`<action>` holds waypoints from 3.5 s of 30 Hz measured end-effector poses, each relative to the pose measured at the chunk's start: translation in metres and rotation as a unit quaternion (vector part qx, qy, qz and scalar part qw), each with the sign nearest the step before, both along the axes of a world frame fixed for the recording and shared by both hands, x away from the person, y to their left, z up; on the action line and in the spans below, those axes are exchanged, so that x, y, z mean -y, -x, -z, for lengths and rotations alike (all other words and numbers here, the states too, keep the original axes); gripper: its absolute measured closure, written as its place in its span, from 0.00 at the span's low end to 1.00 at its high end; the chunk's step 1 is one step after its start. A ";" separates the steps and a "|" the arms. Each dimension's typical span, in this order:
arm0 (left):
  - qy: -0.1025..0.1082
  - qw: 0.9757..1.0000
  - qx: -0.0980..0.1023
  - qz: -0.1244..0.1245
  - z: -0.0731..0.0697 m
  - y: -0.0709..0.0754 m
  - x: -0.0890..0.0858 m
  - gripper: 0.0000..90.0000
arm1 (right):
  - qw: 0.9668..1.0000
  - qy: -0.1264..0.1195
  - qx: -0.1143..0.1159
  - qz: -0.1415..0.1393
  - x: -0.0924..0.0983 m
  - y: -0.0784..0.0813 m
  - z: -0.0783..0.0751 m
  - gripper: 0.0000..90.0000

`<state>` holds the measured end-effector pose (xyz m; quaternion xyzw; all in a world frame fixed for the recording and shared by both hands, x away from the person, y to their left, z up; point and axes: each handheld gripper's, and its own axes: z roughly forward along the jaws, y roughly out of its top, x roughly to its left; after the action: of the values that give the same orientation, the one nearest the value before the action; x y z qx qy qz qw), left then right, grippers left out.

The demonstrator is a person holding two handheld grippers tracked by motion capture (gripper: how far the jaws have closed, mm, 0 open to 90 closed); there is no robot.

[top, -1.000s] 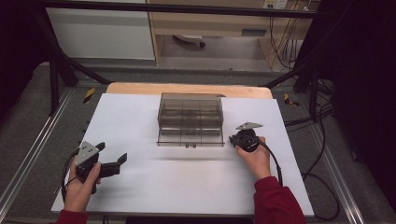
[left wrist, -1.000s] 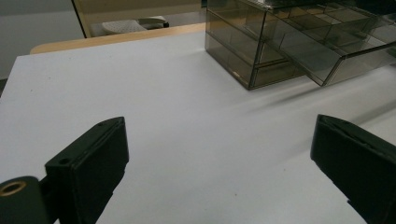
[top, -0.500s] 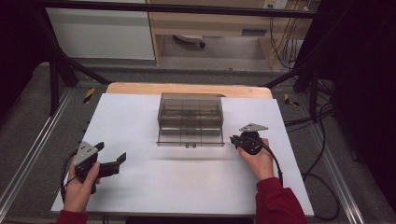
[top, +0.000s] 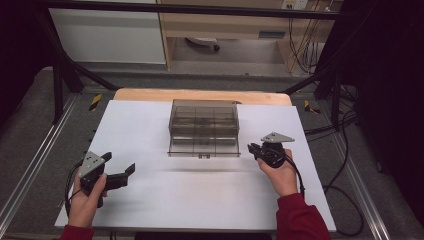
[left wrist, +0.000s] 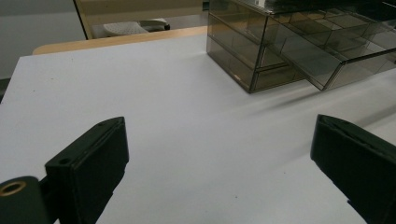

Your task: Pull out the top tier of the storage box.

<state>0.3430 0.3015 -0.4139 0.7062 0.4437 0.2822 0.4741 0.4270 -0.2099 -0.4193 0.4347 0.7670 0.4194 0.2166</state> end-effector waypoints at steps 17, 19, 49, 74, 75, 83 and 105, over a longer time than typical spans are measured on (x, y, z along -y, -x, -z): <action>0.004 1.000 -0.001 0.002 0.000 0.000 0.000 0.05 | 0.999 -0.024 0.032 -0.009 0.000 0.004 -0.011 0.90; 0.004 1.000 0.000 0.002 0.000 0.000 0.000 0.05 | 0.999 -0.025 0.034 -0.009 0.000 0.004 -0.011 0.90; 0.004 1.000 0.003 -0.001 -0.001 0.000 0.001 0.05 | 0.994 -0.076 0.082 -0.008 0.002 0.012 -0.041 0.90; 0.002 1.000 0.003 0.000 -0.001 0.000 0.001 0.05 | 0.989 -0.091 0.113 -0.035 -0.020 0.025 -0.069 0.90; 0.003 1.000 0.002 0.000 0.000 0.000 0.001 0.05 | 0.989 -0.091 0.113 -0.038 -0.021 0.025 -0.069 0.90; 0.003 1.000 0.014 -0.008 -0.003 0.002 0.000 0.06 | 0.989 -0.088 0.113 -0.042 -0.026 0.026 -0.070 0.90; 0.005 1.000 0.005 -0.004 -0.001 0.000 -0.001 0.05 | 0.990 -0.074 0.100 -0.068 -0.053 0.028 -0.068 0.90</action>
<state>0.3428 0.3021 -0.4125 0.7004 0.4461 0.2852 0.4787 0.3990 -0.1573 -0.3509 0.3521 0.7365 0.5298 0.2302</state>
